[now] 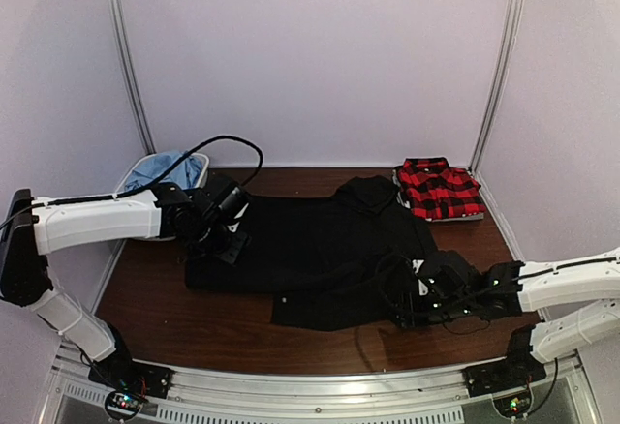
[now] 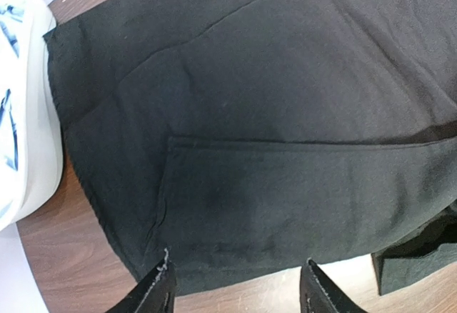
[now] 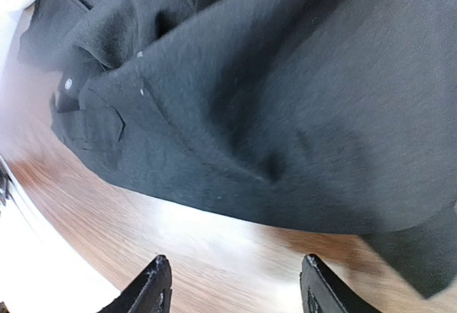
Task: Fold and stack the long sleeve shirts
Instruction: Pick up the sleeve from the center of the board.
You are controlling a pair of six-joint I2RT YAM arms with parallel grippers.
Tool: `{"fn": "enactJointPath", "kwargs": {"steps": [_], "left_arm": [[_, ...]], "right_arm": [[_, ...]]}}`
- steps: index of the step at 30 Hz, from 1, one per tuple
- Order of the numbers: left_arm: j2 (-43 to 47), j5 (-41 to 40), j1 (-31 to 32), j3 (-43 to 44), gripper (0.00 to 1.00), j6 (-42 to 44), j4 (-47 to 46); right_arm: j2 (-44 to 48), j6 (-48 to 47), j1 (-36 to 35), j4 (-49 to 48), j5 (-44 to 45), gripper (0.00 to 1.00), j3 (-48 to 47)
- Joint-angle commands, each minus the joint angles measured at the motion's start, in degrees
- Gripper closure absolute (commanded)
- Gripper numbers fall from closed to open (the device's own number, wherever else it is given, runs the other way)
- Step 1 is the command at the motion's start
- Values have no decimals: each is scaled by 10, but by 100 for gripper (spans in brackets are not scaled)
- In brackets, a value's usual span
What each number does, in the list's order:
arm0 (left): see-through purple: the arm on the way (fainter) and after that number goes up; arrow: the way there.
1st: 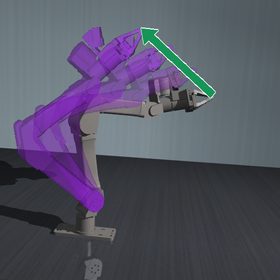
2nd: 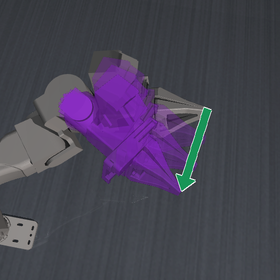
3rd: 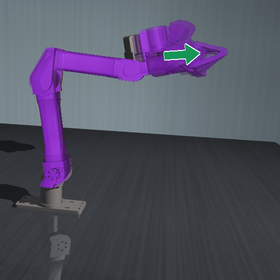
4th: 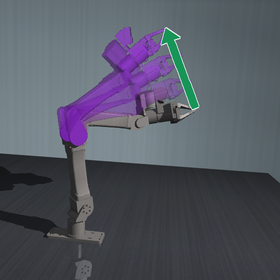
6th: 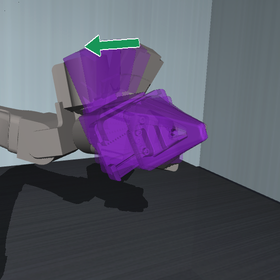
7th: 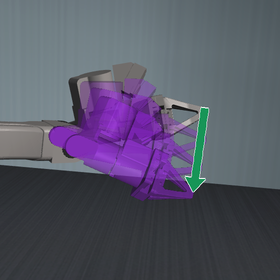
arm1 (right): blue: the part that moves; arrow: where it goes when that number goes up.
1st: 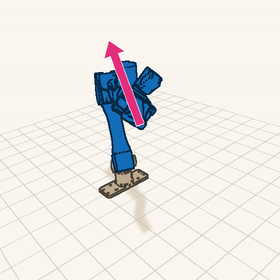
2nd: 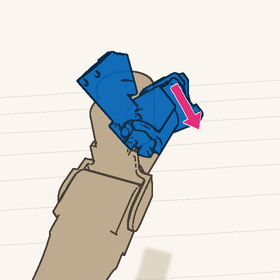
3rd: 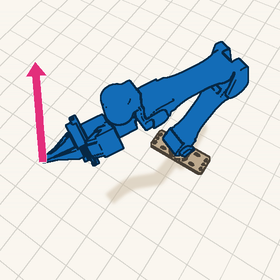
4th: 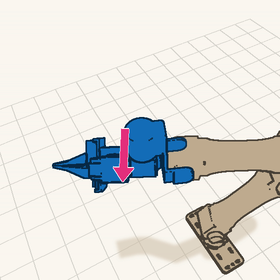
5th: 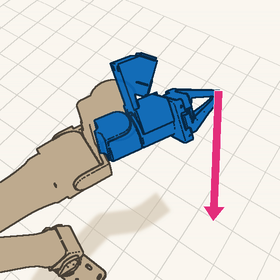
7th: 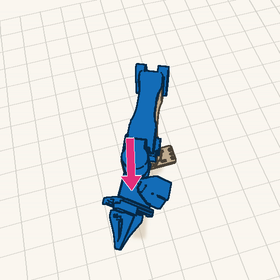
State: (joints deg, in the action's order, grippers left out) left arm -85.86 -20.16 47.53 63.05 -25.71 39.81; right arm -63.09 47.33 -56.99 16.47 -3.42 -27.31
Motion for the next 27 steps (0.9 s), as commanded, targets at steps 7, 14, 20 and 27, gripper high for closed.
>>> {"fn": "enactJointPath", "kwargs": {"steps": [7,14,20,27], "left_arm": [[-2,15,-2,8,38,19,-33],[-5,14,-2,4,37,25,-34],[-19,17,-2,0,37,27,-41],[-23,15,-2,-2,37,30,-42]], "right_arm": [[-72,152,-25,-171,78,41,38],[-70,198,-54,-189,118,48,55],[-60,244,-94,-168,157,49,62],[-49,293,-118,-143,200,47,83]]}}
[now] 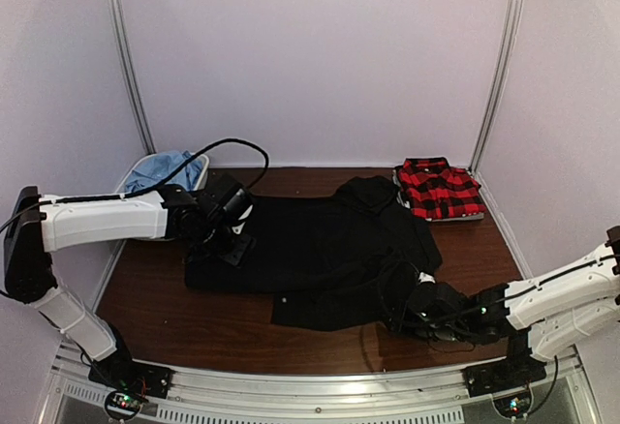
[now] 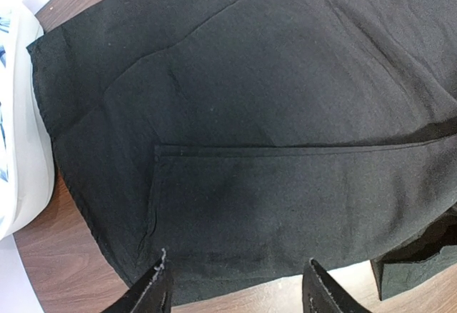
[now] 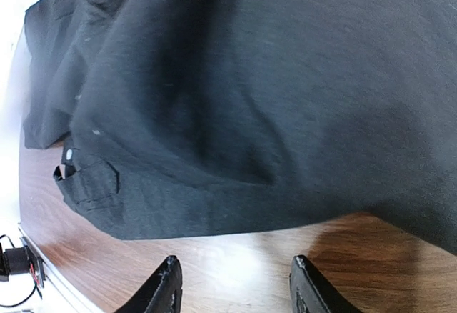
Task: Fold and stack the long sleeve shirts
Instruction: Pick up the sleeve from the center of the board.
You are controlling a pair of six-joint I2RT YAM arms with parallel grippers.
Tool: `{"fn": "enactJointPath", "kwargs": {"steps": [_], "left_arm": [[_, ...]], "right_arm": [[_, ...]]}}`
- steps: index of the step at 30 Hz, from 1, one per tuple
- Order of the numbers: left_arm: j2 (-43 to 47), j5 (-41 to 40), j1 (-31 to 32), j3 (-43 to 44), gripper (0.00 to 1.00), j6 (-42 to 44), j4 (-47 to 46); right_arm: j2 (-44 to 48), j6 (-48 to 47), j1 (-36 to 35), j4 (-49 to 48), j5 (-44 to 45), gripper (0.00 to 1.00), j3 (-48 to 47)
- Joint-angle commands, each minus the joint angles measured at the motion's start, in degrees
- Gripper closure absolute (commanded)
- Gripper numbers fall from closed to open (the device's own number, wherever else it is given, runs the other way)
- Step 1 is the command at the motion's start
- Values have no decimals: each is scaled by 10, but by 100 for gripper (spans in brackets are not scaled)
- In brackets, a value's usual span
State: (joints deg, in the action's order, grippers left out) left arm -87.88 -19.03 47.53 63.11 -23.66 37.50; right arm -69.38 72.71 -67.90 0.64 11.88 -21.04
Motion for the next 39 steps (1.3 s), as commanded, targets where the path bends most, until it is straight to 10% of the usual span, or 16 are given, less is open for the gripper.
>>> {"fn": "enactJointPath", "kwargs": {"steps": [1,24,39], "left_arm": [[-4,4,-2,-3,37,9,-19],[-1,2,-2,-12,36,12,-19],[-7,-18,-2,-17,36,20,-19]], "right_arm": [[16,45,-8,14,51,47,24],[-79,23,37,-132,57,57,30],[-19,-6,19,-41,62,100,-18]]}}
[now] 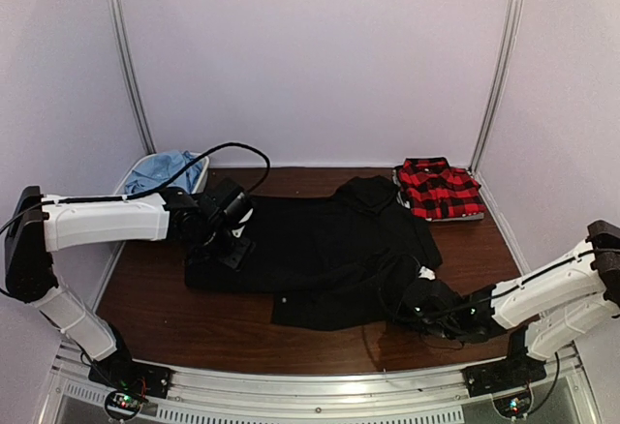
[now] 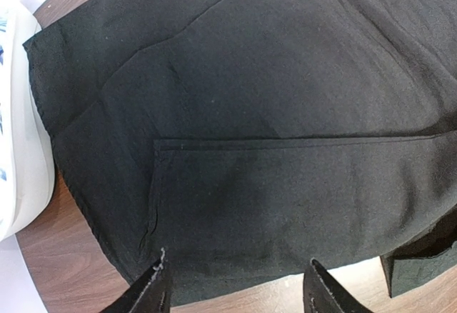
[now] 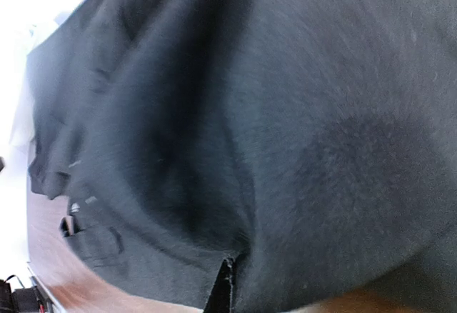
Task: Fold and stack the long sleeve shirts
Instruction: Pick up the sleeve from the center of the board.
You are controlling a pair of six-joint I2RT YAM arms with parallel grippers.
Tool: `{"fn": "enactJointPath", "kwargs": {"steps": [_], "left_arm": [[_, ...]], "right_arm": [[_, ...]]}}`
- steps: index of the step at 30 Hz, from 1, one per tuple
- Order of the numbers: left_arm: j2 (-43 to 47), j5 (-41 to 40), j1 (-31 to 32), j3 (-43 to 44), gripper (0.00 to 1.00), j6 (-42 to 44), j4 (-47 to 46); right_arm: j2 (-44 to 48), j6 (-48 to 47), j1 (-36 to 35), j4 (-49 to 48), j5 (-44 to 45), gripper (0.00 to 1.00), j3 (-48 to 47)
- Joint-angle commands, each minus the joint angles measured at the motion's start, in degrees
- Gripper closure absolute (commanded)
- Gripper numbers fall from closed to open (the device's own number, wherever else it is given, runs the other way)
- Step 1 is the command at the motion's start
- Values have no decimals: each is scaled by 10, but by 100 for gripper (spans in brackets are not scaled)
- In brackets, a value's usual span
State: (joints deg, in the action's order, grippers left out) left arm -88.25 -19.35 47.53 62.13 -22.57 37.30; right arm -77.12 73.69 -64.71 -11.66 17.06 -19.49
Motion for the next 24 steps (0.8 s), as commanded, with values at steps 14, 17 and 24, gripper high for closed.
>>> {"fn": "enactJointPath", "kwargs": {"steps": [14,17,24], "left_arm": [[-14,-3,-46,-17,35,21,-23],[-12,8,-47,-26,35,15,-28],[-22,38,-51,-69,35,-17,-67]], "right_arm": [[231,-128,-19,361,18,100,-226],[217,-167,0,379,22,100,-269],[179,-260,91,376,-19,100,-342]]}}
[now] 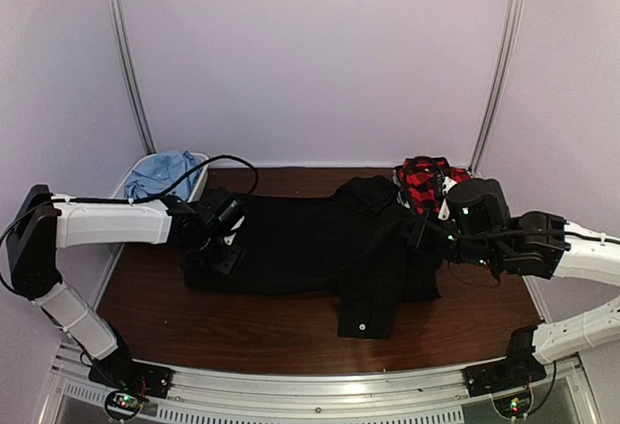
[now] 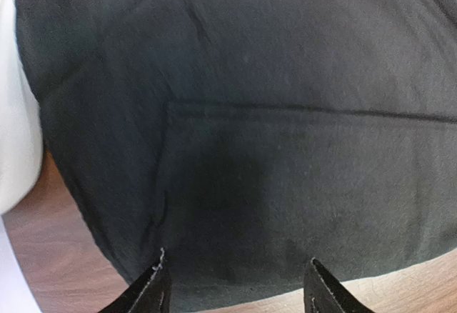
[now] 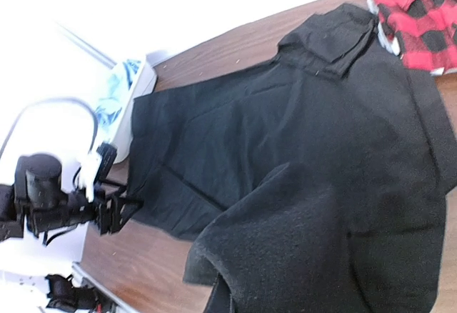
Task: Fold and stack the long sleeve shirts
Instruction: Pick up the sleeve from the center of the board, then adjust the corner of the shirt at the center of the board.
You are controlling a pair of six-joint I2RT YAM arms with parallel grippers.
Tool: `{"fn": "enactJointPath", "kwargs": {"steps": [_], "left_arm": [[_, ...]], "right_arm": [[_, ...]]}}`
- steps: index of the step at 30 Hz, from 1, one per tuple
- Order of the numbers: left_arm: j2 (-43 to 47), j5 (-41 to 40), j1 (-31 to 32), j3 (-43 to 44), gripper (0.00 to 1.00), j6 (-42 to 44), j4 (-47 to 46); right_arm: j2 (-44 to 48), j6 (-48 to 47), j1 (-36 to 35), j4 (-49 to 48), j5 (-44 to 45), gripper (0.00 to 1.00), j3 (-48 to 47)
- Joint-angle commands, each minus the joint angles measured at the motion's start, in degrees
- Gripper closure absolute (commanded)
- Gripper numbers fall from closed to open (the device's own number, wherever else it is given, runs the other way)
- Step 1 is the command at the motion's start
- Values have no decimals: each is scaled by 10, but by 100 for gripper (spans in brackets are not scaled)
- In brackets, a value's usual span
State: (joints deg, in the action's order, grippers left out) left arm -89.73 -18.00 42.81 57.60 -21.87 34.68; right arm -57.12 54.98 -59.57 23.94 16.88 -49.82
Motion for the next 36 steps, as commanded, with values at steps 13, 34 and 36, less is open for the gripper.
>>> {"fn": "enactJointPath", "kwargs": {"steps": [13,34,36], "left_arm": [[60,26,-11,-122,34,-96,-129],[-16,313,-201,-54,33,11,-232],[-25,326,-212,-54,34,16,-241]], "right_arm": [[-110,-173,194,-14,-128,100,-78],[-180,-229,229,-82,-226,100,-70],[-183,-231,229,-89,-236,100,-67]]}}
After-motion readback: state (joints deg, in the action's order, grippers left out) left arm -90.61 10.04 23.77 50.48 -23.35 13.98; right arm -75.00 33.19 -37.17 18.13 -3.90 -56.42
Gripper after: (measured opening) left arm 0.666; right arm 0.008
